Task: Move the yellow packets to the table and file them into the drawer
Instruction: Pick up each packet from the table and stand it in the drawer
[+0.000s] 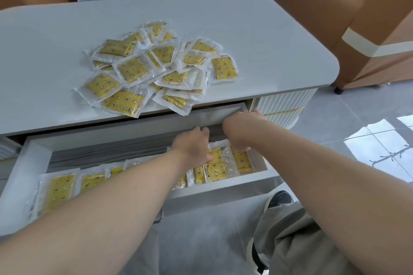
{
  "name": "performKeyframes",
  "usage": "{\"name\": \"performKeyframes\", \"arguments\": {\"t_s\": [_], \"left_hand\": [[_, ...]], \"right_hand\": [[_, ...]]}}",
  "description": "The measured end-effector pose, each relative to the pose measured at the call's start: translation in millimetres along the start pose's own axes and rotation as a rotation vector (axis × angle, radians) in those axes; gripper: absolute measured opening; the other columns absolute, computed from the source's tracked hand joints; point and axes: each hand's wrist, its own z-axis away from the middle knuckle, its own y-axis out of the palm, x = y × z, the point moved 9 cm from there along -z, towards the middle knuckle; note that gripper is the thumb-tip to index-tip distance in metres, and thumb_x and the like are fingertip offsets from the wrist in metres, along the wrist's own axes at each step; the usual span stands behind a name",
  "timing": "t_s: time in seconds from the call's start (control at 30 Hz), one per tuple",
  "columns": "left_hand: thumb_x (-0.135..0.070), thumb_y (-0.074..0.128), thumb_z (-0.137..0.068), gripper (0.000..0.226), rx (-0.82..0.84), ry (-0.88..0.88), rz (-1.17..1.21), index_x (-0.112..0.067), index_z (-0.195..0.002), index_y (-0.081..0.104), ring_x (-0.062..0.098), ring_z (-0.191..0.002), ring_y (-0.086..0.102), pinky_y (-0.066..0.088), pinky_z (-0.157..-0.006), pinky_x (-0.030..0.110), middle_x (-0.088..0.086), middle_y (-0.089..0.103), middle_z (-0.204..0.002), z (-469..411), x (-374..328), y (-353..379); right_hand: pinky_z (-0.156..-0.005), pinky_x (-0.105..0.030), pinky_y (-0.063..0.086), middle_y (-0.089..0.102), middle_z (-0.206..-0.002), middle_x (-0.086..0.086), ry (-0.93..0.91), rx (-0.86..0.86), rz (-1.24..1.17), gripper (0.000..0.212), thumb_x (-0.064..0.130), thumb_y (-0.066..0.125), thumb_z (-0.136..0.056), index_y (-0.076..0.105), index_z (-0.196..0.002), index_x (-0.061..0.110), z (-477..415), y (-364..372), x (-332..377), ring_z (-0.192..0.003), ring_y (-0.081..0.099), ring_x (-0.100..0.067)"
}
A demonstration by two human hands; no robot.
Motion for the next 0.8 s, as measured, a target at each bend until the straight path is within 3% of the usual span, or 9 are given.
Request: {"name": "performKeyframes", "arguments": {"t_s": [0.07, 0.13, 0.3, 0.4, 0.5, 0.6, 0.67, 0.73, 0.8], "left_hand": [[-0.055, 0.066, -0.089, 0.061, 0.001, -0.014, -0.061, -0.013, -0.129, 0.045, 0.028, -0.106, 0.062, 0.048, -0.077, 0.037, 0.005, 0.054, -0.121, 4, -1, -11], [-0.049, 0.062, -0.094, 0.050, 0.033, -0.032, -0.001, -0.013, -0.126, 0.050, 0.027, -0.102, 0.062, 0.048, -0.073, 0.035, 0.004, 0.057, -0.116, 11, 1, -26], [-0.039, 0.063, -0.093, 0.023, -0.102, -0.082, 0.119, -0.017, -0.094, 0.063, 0.024, -0.085, 0.063, 0.050, -0.066, 0.032, 0.001, 0.063, -0.090, 38, 19, -80], [-0.040, 0.067, -0.091, 0.023, -0.222, -0.147, 0.187, -0.020, -0.082, 0.064, 0.023, -0.079, 0.063, 0.054, -0.068, 0.033, -0.001, 0.064, -0.081, 51, 41, -107], [-0.035, 0.066, -0.092, 0.017, -0.364, -0.190, 0.260, -0.026, -0.078, 0.061, 0.019, -0.077, 0.063, 0.050, -0.063, 0.030, -0.006, 0.064, -0.079, 64, 64, -126], [-0.033, 0.065, -0.093, 0.017, -0.510, -0.232, 0.297, -0.027, -0.078, 0.061, 0.016, -0.071, 0.062, 0.047, -0.056, 0.029, -0.010, 0.065, -0.075, 78, 82, -136], [-0.032, 0.064, -0.094, 0.013, -0.572, -0.255, 0.294, -0.026, -0.084, 0.060, 0.015, -0.070, 0.058, 0.040, -0.054, 0.028, -0.011, 0.060, -0.076, 85, 93, -138], [-0.033, 0.064, -0.094, 0.009, -0.609, -0.276, 0.265, -0.025, -0.091, 0.060, 0.017, -0.077, 0.054, 0.036, -0.058, 0.029, -0.010, 0.056, -0.086, 91, 103, -139], [-0.037, 0.061, -0.095, 0.014, -0.624, -0.303, 0.243, -0.024, -0.098, 0.060, 0.019, -0.081, 0.054, 0.037, -0.063, 0.030, -0.006, 0.057, -0.099, 95, 114, -139]], "right_hand": [[-0.084, -0.039, 0.042, 0.053, -0.088, 0.000, 0.014, -0.016, -0.076, 0.012, 0.009, 0.056, -0.093, 0.053, -0.086, 0.018, -1, -8, -4, -0.091, 0.054, -0.023], [-0.069, -0.035, 0.045, 0.055, -0.082, -0.002, 0.033, -0.039, -0.157, 0.012, 0.009, 0.055, -0.090, 0.054, -0.079, 0.015, -5, -17, -9, -0.076, 0.054, -0.020], [-0.057, -0.029, 0.045, 0.060, -0.084, -0.003, 0.141, -0.242, -0.390, 0.006, 0.010, 0.053, -0.086, 0.057, -0.084, 0.014, -3, -55, -24, -0.071, 0.059, -0.021], [-0.069, -0.035, 0.049, 0.055, -0.106, -0.007, 0.223, -0.403, -0.505, 0.014, 0.009, 0.051, -0.087, 0.053, -0.101, 0.010, 1, -76, -33, -0.091, 0.058, -0.027], [-0.094, -0.042, 0.039, 0.042, -0.137, -0.010, 0.267, -0.492, -0.515, 0.057, 0.012, 0.053, -0.085, 0.038, -0.139, 0.013, -6, -82, -37, -0.125, 0.040, -0.034], [-0.119, -0.052, 0.023, 0.003, -0.168, -0.003, 0.155, -0.342, -0.546, 0.092, 0.006, 0.050, -0.081, 0.005, -0.160, 0.023, -26, -68, -24, -0.153, 0.007, -0.036], [-0.125, -0.055, 0.005, -0.014, -0.170, 0.000, 0.133, -0.251, -0.501, 0.101, 0.004, 0.049, -0.082, -0.010, -0.161, 0.025, -34, -57, -17, -0.156, -0.012, -0.032], [-0.124, -0.053, 0.010, -0.001, -0.170, -0.005, 0.178, -0.301, -0.439, 0.098, 0.006, 0.051, -0.082, -0.004, -0.162, 0.019, -34, -56, -18, -0.156, -0.002, -0.034], [-0.116, -0.048, 0.026, 0.026, -0.155, -0.014, 0.239, -0.420, -0.364, 0.088, 0.011, 0.055, -0.080, 0.014, -0.158, 0.014, -27, -65, -18, -0.143, 0.024, -0.037]]}}
